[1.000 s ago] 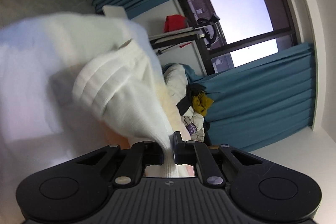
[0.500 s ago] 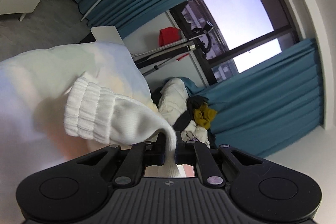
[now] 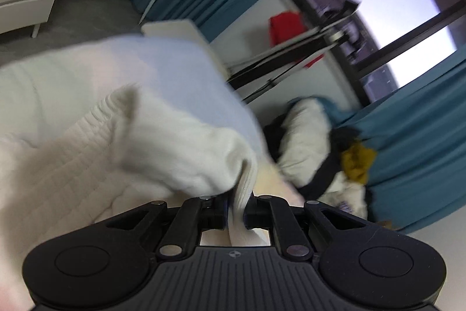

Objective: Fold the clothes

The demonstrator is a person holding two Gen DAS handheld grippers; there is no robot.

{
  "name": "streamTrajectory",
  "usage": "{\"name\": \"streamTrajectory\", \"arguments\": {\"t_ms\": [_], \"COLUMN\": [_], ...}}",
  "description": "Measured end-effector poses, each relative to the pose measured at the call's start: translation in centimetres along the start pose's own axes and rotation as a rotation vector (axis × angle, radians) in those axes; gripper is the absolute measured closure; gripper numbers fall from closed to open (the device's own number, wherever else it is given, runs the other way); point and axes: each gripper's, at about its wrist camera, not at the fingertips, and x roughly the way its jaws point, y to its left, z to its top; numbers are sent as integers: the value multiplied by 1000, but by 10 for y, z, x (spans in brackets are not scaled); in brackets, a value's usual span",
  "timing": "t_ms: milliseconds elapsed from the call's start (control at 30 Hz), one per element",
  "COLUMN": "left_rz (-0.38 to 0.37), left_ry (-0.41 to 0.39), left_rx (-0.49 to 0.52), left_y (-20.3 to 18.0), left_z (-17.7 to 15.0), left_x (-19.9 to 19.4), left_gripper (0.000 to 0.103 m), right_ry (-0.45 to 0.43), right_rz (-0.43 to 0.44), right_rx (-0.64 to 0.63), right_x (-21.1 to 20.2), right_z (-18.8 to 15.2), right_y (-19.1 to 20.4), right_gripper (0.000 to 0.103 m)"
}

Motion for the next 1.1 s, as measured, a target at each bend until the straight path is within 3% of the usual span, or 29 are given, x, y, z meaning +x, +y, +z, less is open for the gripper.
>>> {"name": "streamTrajectory", "arguments": {"t_ms": [133,200,267,333,367,433,533,667,833,1000,1100], "left_rz": [30,-4,-49,-93,-115,-155,-186,-190,-194,-198,-185], "left_ry": [57,67,73,79,82,72,55,58,118,109,84], "left_rx": [10,18,28,38,43,55,46,-16,-174,-243,-271], "left_y": [21,26,28,30,32,35,51,92,156,168,171], "left_z": [1,2,2,2,2,-3,-24,-61,-106,-107,-101], "left_x": [46,45,32,18,11,-12,-61,-115,-148,-127,-100], "left_gripper": [88,87,76,58,54,41,35,28,28,28,26], "right_ry": [2,-18,-12,-2,-8,-44,-97,-143,-79,5,-6], "right_rz": [-35,-23,-18,-14,-8,36,100,186,162,207,244], "right_rx": [-37,-51,-45,-27,-24,-24,15,193,511,638,614], "right_x": [40,39,32,20,10,-15,-54,-99,-111,-83,-63], "right_z": [-15,-20,-20,-19,-21,-29,-48,-91,-155,-173,-170], "right_y": [-1,0,0,-1,0,4,4,-10,-42,-66,-70], "right_gripper": [93,91,88,71,64,36,28,28,29,29,29]}}
